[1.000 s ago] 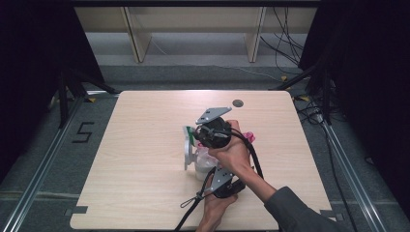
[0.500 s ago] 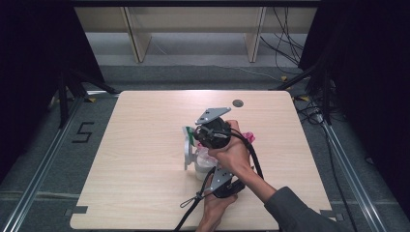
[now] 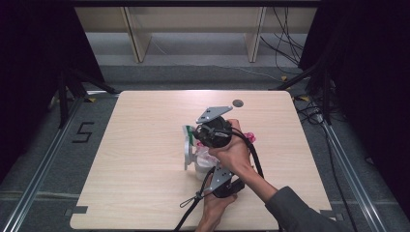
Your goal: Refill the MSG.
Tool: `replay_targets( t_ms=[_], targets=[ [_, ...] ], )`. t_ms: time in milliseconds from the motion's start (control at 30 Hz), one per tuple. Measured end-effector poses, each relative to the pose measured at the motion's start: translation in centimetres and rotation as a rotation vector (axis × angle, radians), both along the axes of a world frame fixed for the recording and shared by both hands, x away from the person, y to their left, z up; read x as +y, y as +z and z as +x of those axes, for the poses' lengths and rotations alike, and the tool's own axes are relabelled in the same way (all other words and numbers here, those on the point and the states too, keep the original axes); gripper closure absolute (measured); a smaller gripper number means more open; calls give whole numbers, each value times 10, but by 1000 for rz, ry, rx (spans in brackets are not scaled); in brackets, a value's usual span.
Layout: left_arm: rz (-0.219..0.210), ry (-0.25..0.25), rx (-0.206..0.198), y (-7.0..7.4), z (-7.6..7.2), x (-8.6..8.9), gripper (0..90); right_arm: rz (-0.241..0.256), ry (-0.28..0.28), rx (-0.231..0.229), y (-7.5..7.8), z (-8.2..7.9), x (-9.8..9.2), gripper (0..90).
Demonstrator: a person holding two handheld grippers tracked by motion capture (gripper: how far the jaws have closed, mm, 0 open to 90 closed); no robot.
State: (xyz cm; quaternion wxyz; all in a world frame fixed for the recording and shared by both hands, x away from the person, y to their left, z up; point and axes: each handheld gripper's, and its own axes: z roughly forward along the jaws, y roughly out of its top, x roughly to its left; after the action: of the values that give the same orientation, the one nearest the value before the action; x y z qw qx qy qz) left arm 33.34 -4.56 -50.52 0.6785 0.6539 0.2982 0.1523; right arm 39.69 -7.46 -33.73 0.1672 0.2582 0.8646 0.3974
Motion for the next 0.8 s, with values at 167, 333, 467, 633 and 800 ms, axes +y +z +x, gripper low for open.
replay_targets(
  t_ms=[167,333,467,633,800],
  targets=[
    [-1,1,-2,0,0,0,748,3,8,-7,2,-1,-1,900],
    [-2,3,1,0,0,0,747,13,-4,16,2,-4,0,900],
    [-18,-3,12,-1,-1,-2,747,-18,0,18,-2,-3,2,900],
    [-6,-3,7,0,0,0,747,-23,4,30,-4,0,3,899],
    [-7,-3,7,0,0,0,747,-12,-7,27,-4,0,4,899]
  ],
)
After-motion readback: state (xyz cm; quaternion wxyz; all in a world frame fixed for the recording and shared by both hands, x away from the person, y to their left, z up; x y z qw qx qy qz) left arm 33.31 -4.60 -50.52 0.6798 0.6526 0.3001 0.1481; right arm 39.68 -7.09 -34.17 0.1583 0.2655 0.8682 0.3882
